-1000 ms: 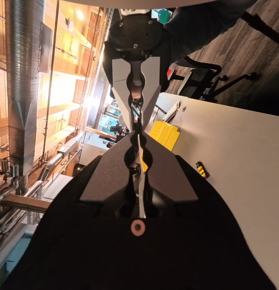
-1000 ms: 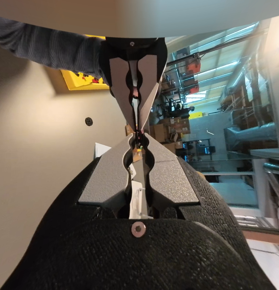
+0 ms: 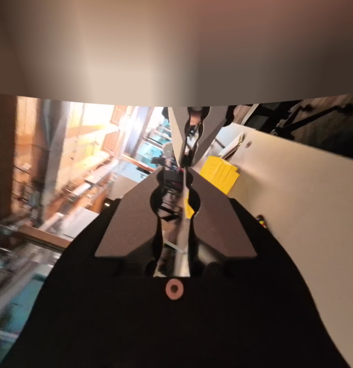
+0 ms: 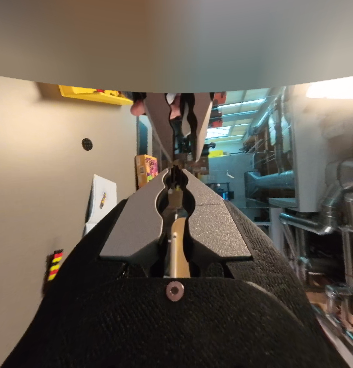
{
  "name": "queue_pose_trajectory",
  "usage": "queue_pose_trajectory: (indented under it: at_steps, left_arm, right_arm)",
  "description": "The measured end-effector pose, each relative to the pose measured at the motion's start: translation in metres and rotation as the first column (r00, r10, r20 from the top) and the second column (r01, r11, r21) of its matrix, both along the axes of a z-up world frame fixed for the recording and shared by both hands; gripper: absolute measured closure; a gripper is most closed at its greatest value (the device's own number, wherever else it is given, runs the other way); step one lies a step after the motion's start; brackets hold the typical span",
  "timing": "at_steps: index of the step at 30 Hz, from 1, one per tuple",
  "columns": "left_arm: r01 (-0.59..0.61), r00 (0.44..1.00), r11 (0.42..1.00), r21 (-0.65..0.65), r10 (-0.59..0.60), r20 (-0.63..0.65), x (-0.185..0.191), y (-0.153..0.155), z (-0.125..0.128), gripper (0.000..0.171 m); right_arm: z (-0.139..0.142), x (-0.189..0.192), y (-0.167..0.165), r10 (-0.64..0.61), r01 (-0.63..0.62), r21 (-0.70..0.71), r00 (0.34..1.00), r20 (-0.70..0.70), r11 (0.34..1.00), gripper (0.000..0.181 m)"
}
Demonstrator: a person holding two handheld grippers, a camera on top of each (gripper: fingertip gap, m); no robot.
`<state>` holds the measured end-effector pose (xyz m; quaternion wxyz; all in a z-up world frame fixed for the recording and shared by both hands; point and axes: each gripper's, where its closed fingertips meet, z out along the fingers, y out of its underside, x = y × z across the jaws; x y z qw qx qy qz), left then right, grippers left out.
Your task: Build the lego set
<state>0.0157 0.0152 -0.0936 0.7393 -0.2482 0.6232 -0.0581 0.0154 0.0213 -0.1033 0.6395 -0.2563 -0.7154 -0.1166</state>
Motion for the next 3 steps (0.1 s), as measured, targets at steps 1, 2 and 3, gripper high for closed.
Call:
queue_pose_trajectory:
  at_steps: [1, 2, 3]
  left_arm:
    - [0.003, 1.000, 0.995, -0.103, -0.001, 0.011, 0.002, 0.003, 0.002, 0.147]
    - [0.016, 0.999, 0.977, -0.211, -0.010, 0.030, 0.004, 0.007, 0.004, 0.140]
    - [0.066, 0.997, 0.947, -0.315, -0.047, 0.068, 0.006, 0.006, 0.007, 0.132]
  right_arm:
    - [0.006, 0.000, -0.002, 0.017, -0.016, 0.032, 0.999, -0.028, 0.999, 0.176]
    - [0.012, 0.001, -0.004, 0.037, -0.033, 0.070, 0.998, -0.059, 0.997, 0.176]
    - [0.018, 0.003, -0.008, 0.062, -0.052, 0.107, 0.994, -0.089, 0.993, 0.176]
